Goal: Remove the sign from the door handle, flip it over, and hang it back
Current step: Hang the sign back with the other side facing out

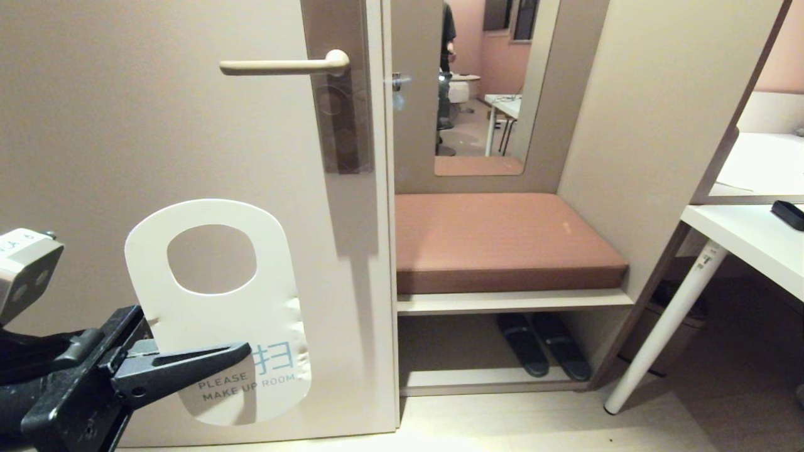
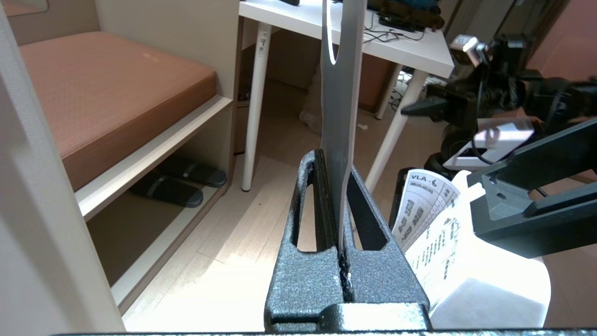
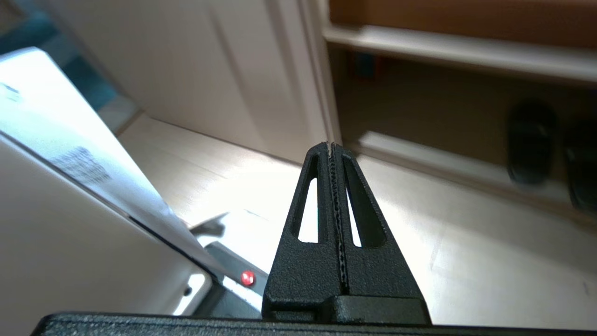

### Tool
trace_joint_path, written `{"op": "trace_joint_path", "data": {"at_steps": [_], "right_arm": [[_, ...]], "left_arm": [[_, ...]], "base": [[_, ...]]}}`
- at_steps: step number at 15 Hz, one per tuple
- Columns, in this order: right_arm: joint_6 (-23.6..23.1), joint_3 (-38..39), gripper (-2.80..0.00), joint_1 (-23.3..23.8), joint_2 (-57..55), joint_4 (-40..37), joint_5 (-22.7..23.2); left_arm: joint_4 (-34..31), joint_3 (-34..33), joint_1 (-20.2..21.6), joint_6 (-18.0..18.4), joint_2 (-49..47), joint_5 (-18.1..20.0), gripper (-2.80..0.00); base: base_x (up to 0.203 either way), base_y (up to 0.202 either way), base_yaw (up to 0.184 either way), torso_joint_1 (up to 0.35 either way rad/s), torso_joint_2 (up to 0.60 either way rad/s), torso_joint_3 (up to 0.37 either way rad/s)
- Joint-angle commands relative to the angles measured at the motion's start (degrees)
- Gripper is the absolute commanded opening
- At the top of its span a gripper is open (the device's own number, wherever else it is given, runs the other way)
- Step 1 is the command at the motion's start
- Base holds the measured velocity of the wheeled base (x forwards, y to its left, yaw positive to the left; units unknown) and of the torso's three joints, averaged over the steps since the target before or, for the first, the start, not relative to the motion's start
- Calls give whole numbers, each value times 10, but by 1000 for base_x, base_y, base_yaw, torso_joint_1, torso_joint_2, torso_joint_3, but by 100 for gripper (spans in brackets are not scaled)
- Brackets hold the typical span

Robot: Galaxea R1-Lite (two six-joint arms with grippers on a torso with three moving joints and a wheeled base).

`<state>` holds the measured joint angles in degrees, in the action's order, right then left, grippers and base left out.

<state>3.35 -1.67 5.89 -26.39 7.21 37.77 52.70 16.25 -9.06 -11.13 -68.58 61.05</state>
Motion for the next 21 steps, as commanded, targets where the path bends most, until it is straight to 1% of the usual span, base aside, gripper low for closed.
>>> {"op": "trace_joint_path", "data": {"at_steps": [1,3,6,9,12,13,17,20,21], "right_arm": [[1,-12,-280,-5,64,-60,-30],[2,-13,-280,-30,64,-61,-78],[3,-14,-280,-62,64,-65,-181],[3,-13,-280,-64,77,-75,-248],[3,-17,-280,-64,133,-110,-325],[2,-18,-280,-64,150,-115,-343],[1,-18,-280,-57,178,-120,-362],[-1,-9,-280,-57,199,-119,-399],[-3,-7,-280,-57,215,-122,-399]], "left_arm": [[3,-2,5,-1,2,4,-280],[3,-9,14,0,3,4,-280],[3,-13,26,0,14,4,-280],[3,-14,38,0,19,4,-280],[2,-16,39,0,29,4,-280],[3,-15,39,-1,32,4,-280],[3,-11,39,-1,36,4,-280],[3,-10,38,-2,36,5,-280],[3,-10,38,-2,36,5,-280]], "base": [[0,0,0,0,0,0],[0,0,0,0,0,0],[0,0,0,0,0,0],[0,0,0,0,0,0],[0,0,0,0,0,0],[0,0,0,0,0,0],[0,0,0,0,0,0],[0,0,0,0,0,0],[0,0,0,0,0,0]]}}
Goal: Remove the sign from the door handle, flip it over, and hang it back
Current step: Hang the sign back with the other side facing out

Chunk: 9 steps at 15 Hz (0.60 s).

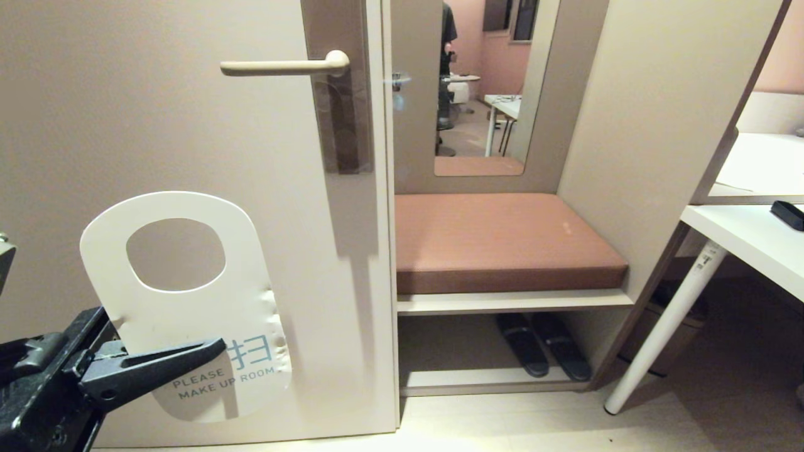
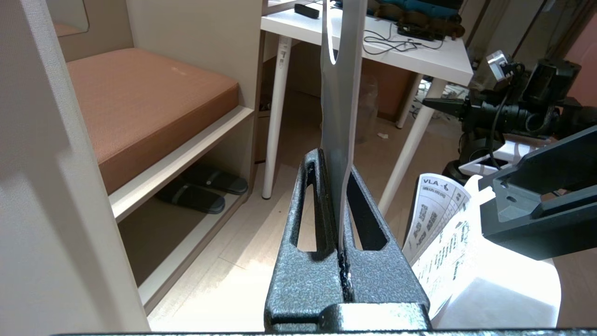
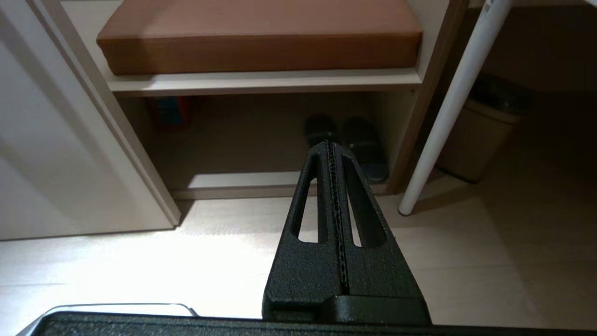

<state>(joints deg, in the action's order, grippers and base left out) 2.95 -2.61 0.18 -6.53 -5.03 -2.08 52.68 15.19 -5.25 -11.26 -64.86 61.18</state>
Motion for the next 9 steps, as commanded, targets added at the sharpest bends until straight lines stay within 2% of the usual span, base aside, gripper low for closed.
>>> {"op": "trace_joint_path", "data": {"at_steps": [1,7,9], "right_arm": [[-3,3,-280,0,27,-1,1],[-60,8,-280,0,65,4,26],[-56,7,-280,0,65,3,26]], "left_arm": [[3,0,-1,-1,-1,3,-280],[4,1,-1,0,7,3,-280],[3,3,-1,-1,19,2,-280]], "base": [[0,0,0,0,0,0],[0,0,0,0,0,0],[0,0,0,0,0,0]]}}
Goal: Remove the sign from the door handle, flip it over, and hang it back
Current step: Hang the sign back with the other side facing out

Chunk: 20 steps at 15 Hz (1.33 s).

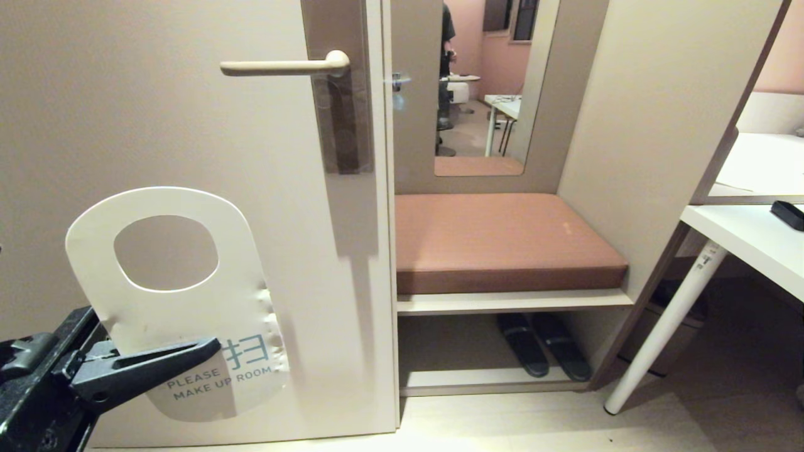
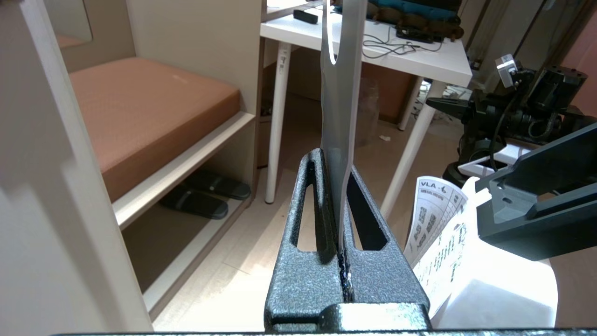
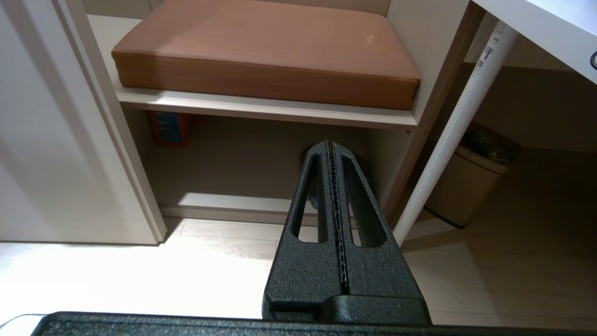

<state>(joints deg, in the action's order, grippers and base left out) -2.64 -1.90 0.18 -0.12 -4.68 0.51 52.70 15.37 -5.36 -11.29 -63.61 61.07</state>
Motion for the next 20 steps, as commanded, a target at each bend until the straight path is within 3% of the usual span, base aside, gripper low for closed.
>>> {"op": "trace_joint_path", "data": {"at_steps": [1,14,16,20], "right_arm": [[0,0,-280,0,1,0,0],[3,0,-280,0,1,0,-1],[3,0,-280,0,1,0,-1],[3,0,-280,0,1,0,-1]], "left_arm": [[3,1,0,-1,11,2,-280],[-1,30,6,0,33,-204,-280],[-2,30,26,1,34,-214,-280],[-23,31,108,17,37,-216,-280]], "base": [[0,0,0,0,0,0],[0,0,0,0,0,0],[0,0,0,0,0,0],[0,0,0,0,0,0]]}}
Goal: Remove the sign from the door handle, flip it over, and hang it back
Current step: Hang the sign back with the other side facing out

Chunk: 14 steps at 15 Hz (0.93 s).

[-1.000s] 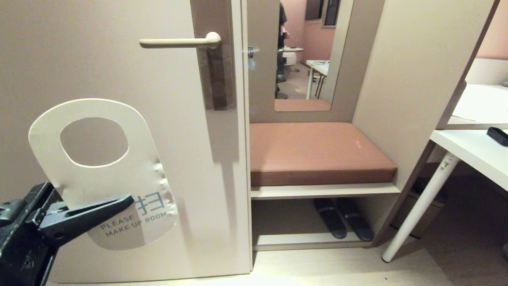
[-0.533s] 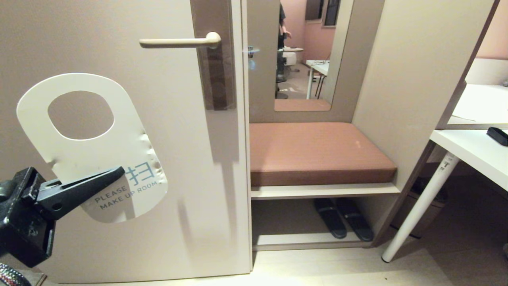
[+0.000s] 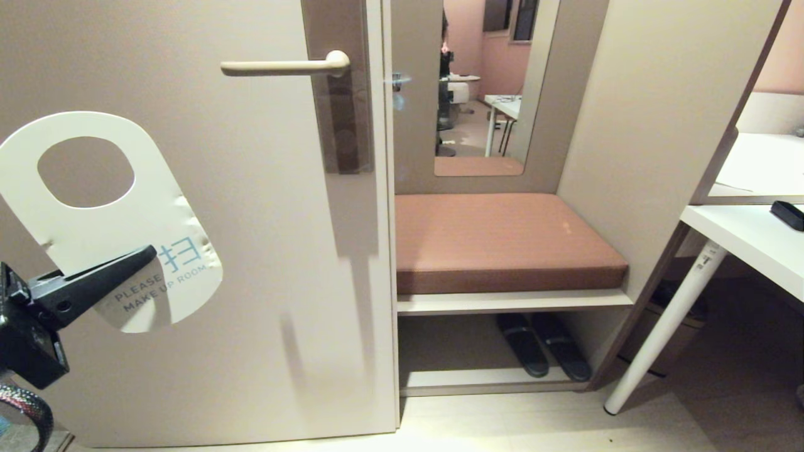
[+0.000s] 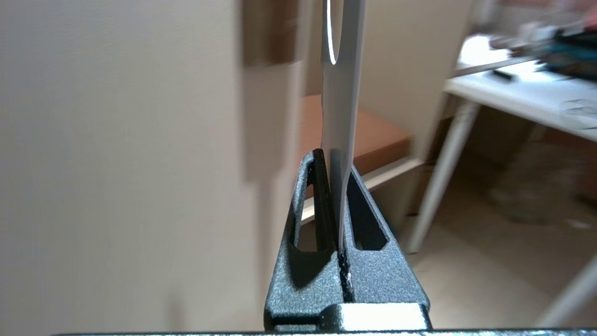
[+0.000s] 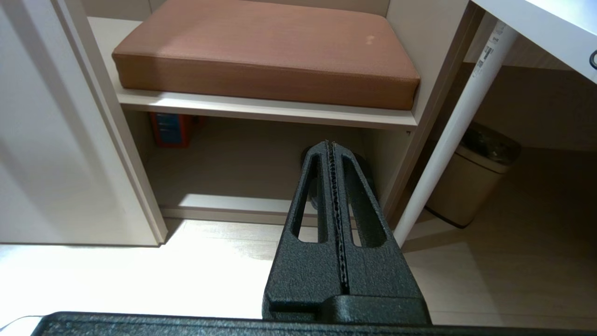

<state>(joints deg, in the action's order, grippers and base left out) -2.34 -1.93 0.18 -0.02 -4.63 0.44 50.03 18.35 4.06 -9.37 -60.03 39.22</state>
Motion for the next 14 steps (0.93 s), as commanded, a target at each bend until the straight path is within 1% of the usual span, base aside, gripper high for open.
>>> {"op": "trace_joint_path", "data": {"at_steps": [1,3,6,10,12,14], "right_arm": [[0,0,-280,0,0,0,0],[0,0,-280,0,0,0,0],[0,0,-280,0,0,0,1],[0,0,-280,0,0,0,0],[0,0,-280,0,0,0,0],[0,0,-280,0,0,0,0]], "left_arm": [[-8,4,33,9,1,2,-280],[-40,22,57,21,1,2,-280],[-73,47,60,27,3,2,-280],[-75,54,60,29,3,1,-280],[-76,54,63,31,4,-8,-280],[-77,50,63,41,5,-8,-280]], "base": [[0,0,0,0,0,0],[0,0,0,0,0,0],[0,0,0,0,0,0],[0,0,0,0,0,0],[0,0,0,0,0,0],[0,0,0,0,0,0]]}}
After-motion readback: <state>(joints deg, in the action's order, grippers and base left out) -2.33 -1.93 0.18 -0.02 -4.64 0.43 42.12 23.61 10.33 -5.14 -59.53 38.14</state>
